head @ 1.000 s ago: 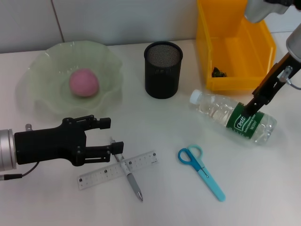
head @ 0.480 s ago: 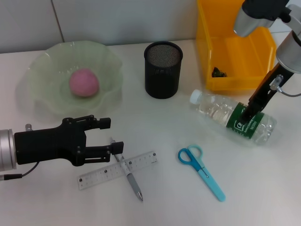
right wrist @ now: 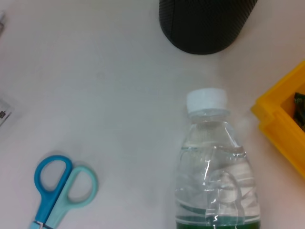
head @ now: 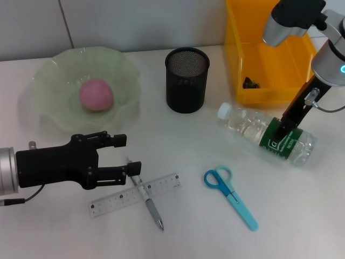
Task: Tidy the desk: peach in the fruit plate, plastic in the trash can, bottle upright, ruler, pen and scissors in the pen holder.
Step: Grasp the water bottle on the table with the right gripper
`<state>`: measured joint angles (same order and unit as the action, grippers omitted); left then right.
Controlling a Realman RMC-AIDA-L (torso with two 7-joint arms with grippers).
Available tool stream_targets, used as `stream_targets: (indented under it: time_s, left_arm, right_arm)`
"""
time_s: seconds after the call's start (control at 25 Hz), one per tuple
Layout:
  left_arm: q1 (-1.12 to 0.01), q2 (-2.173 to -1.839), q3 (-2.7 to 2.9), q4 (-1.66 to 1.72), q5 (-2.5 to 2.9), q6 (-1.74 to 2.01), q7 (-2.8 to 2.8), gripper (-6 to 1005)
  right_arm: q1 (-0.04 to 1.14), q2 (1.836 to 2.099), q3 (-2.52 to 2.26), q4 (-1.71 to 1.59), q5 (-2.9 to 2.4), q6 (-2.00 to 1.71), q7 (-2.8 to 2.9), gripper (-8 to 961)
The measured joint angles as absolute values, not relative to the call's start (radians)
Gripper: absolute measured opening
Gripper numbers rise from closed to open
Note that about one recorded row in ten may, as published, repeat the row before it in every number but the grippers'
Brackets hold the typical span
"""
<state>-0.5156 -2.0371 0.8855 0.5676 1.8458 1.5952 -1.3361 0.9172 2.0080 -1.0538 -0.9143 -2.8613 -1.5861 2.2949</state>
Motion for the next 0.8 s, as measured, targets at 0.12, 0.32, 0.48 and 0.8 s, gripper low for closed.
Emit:
stream_targets:
  time_s: [0.12, 0.32, 0.48, 0.8]
  left_arm:
    - [-0.518, -2.037, 0.884, 0.568, 1.846, 1.595, -1.336, 828]
    - [-0.521, -2.037, 0.883, 0.568, 1.846, 1.595, -1.336, 828]
    - [-0.523, -2.037, 0.882, 0.568, 1.846, 1.595, -1.336, 828]
    - [-0.526, -2.037, 0.882, 0.568, 1.844, 1.595, -1.336, 828]
  right_arm:
    - [0.919, 2.009, -1.054, -0.908, -2.863, -1.58, 2.295, 752]
    - [0.923, 2.011, -1.054, -0.886, -2.866, -1.562, 2.295, 752]
    - [0.932, 2.011, -1.054, -0.847, -2.868, -1.542, 2.293, 752]
    - [0.935, 2.011, -1.075, -0.81, -2.872, -1.511, 2.292, 755]
